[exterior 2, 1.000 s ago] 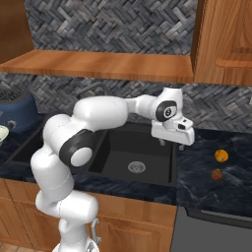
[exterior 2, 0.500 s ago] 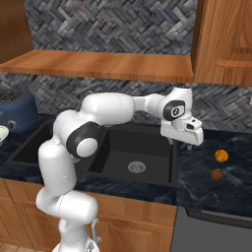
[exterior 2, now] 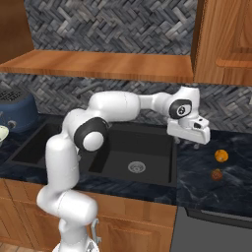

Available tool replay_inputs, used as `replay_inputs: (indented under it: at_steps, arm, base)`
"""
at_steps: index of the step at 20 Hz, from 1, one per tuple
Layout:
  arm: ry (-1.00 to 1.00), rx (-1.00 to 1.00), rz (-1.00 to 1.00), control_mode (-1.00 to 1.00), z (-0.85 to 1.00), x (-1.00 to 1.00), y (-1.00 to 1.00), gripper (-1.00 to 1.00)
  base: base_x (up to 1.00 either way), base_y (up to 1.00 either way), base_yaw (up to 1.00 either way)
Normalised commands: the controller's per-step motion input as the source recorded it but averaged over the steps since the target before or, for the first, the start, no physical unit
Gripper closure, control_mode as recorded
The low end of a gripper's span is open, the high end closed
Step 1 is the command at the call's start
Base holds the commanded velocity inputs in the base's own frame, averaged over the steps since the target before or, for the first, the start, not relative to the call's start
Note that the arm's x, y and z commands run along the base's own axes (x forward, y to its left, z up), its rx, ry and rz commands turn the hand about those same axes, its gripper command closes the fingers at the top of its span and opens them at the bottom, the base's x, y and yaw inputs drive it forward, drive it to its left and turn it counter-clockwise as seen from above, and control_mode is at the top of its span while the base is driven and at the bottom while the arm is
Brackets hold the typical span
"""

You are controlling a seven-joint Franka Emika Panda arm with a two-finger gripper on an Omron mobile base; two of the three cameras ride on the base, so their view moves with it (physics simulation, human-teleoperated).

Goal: There is a mixed pile of frozen fruits and vegetables on the counter. Locate all the frozen vegetables and place the items in a bowl on the counter. Take all the frozen fruits and defrost them in a running sink.

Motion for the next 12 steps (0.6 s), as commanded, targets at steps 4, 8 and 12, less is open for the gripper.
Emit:
replay_inputs:
  at_steps: [4, 8, 12]
  arm:
    - [0.00, 0.00, 0.00, -1.00, -0.01, 0.03, -0.19, -1.00]
    - [0.00, 0.00, 0.00, -1.00, -0.05, 0.14, -0.21, -1.00]
    - [0.00, 0.00, 0.00, -1.00, -0.04, 0.16, -0.22, -1.00]
  base:
    - [0.00, 0.00, 0.00]
    - [0.00, 0.00, 0.00]
    - [0.00, 0.00, 0.00]
